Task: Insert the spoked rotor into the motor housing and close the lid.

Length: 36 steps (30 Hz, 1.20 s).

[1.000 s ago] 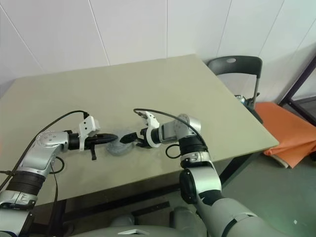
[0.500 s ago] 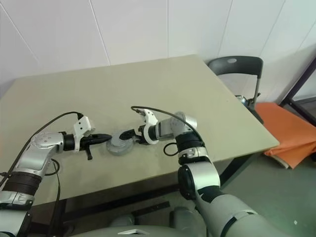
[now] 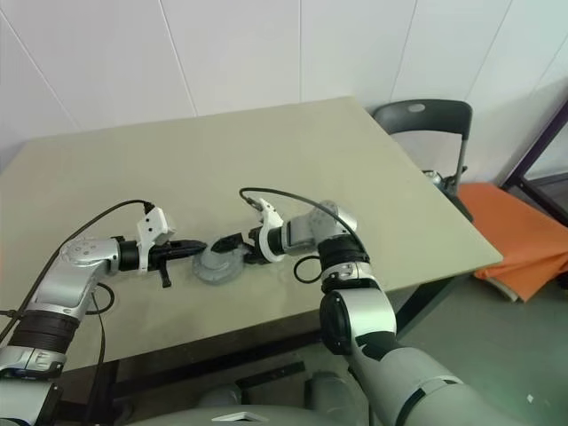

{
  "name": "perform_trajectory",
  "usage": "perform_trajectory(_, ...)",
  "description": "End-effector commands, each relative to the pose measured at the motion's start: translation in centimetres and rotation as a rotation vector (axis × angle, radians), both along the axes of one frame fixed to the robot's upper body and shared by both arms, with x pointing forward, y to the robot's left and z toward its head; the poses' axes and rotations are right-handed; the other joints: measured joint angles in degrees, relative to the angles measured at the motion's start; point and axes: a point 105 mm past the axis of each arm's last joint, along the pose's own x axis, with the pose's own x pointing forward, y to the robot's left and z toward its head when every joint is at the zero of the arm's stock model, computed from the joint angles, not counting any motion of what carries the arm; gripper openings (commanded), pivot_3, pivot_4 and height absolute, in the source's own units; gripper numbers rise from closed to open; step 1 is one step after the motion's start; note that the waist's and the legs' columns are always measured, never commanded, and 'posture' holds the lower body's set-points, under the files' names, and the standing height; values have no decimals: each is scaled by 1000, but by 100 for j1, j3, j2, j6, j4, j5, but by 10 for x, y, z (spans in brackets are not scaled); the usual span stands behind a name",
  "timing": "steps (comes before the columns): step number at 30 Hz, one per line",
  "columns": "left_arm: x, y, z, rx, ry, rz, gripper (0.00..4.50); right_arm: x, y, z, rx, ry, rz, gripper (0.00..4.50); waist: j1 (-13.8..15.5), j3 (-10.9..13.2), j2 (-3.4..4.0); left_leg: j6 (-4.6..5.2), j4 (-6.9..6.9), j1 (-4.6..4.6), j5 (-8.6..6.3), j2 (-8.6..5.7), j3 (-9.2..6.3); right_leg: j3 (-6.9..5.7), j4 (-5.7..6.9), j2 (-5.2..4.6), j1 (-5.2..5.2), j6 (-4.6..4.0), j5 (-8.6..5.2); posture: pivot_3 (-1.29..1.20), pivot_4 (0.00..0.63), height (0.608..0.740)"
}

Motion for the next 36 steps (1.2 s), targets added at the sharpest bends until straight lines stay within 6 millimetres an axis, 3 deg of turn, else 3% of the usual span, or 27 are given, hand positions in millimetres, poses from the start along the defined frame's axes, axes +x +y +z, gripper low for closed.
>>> perform_trajectory(1,-5,-15,-3,-2,13,-76,0,-14,49,52,255,-49,107,3643,2,0,0,0,0,0,0,0,1,1,1,1,-1,0,0,0,0,740)
perform_trajectory(6,-4,-12,-3,0,10,-62,0,-8,42,61,310,-46,72,2018,8,2,-1,0,2,0,0,0,1,1,2,1,0,0,0,0,0,740)
perform_trajectory(10,-4,-11,-3,0,8,-57,0,-3,35,60,311,-46,44,1271,11,4,-3,0,5,-2,0,0,2,2,3,0,0,1,0,0,0,740)
perform_trajectory(17,1,-8,0,-12,-20,-30,0,3,22,46,231,-46,19,1271,7,5,-3,0,3,0,0,0,3,4,3,1,0,1,0,0,0,740)
perform_trajectory(21,30,-1,29,-145,-146,149,0,2,20,38,210,-43,16,1271,22,6,-6,0,7,0,0,0,2,4,6,1,1,1,0,0,0,740)
perform_trajectory(26,43,12,39,-277,-146,341,0,5,24,47,282,-50,4,1271,-16,10,-30,0,6,0,0,1,5,11,9,6,-4,2,2,0,0,740)
perform_trajectory(30,39,20,40,-447,-80,485,0,23,26,63,407,-65,-109,1271,4,9,-31,1,2,-9,0,2,4,14,8,7,-9,2,2,0,0,740)
perform_trajectory(36,12,28,45,-683,4,591,0,48,34,75,452,-159,-259,1271,-4,12,-34,1,5,-7,-1,2,8,18,10,5,-10,2,3,0,0,740)
